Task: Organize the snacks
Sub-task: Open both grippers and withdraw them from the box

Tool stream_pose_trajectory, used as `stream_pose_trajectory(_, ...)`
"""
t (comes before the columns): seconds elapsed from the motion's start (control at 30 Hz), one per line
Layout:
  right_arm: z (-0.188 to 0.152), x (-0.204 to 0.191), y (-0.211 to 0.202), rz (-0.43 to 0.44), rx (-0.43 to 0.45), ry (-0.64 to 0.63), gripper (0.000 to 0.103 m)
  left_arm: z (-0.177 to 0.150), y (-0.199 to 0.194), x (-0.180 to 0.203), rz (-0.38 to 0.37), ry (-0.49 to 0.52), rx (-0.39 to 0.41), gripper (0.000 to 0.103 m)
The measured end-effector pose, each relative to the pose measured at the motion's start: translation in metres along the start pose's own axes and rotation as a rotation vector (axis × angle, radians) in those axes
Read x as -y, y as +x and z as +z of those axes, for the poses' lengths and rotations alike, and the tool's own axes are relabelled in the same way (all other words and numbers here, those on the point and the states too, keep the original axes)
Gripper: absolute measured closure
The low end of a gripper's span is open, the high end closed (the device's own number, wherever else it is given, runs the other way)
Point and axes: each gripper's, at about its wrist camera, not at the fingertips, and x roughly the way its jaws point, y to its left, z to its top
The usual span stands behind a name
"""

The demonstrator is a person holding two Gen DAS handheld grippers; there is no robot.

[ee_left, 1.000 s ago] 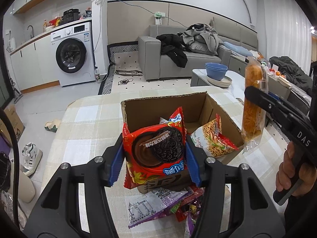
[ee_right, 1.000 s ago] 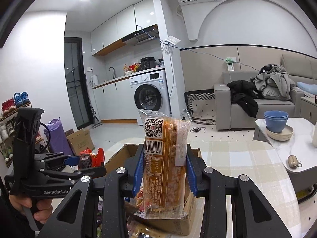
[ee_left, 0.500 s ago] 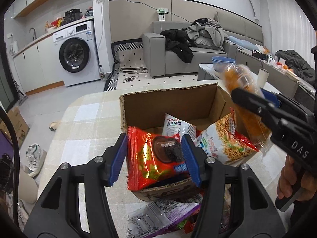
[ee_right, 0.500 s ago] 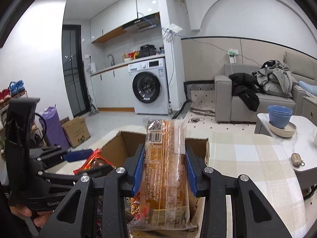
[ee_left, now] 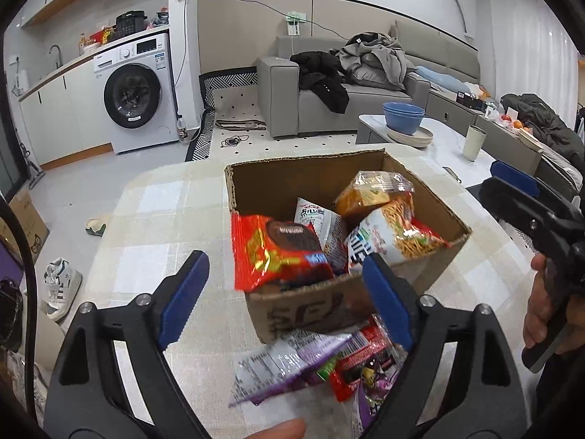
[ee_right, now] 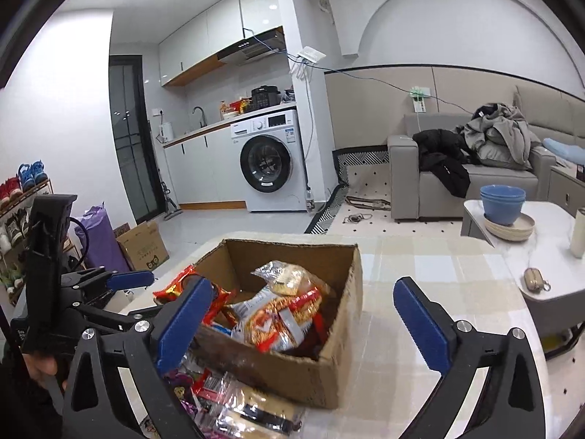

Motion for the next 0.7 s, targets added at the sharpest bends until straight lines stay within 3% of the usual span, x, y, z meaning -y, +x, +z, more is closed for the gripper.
stream_pose_trajectory(0.1,-0.005,0.007,-0.004,-0.004,-0.037,0.034,0.001,-0.005,-0.009,0.002,0.004,0.007,0.004,0.001)
stream_pose_trajectory(0.7,-0.037,-0.015,-0.012,0.029,-0.208,0.026,0.001,-0.039,-0.052,-0.008,-0.002,-0.034,0.006,0.001)
